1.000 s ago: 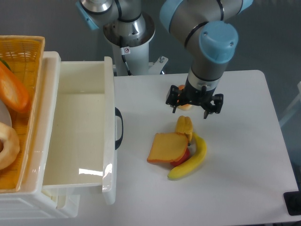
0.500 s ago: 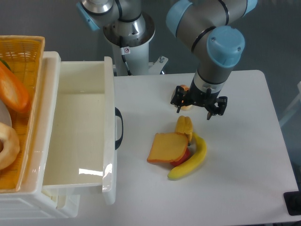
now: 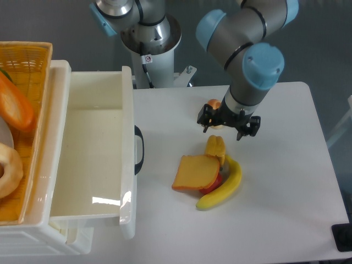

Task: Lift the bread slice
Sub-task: 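Move the open gripper down toward the bread slice beside the banana, then lower the gripper onto the bread slice edge near the strawberry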

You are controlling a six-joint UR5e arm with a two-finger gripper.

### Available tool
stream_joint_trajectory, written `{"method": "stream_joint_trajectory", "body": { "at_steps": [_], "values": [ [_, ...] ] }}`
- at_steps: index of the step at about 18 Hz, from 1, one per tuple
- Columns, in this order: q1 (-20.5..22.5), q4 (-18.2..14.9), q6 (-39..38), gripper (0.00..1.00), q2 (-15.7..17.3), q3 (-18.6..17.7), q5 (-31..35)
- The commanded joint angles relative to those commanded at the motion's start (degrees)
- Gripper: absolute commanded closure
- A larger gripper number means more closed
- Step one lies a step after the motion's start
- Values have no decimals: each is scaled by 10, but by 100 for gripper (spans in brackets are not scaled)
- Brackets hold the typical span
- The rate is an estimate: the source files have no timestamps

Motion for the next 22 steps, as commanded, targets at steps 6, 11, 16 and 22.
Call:
{"method": "stream_joint_trajectory", "body": {
  "at_steps": [6,11,16,22],
  "values": [
    [-8,19,1,0,-34,12,-11],
    [-7,36,1,0,-53,23,-23],
    [-14,54,1,0,-73,25,-23],
    [-28,55,1,0,-85,23,-24]
  ]
}}
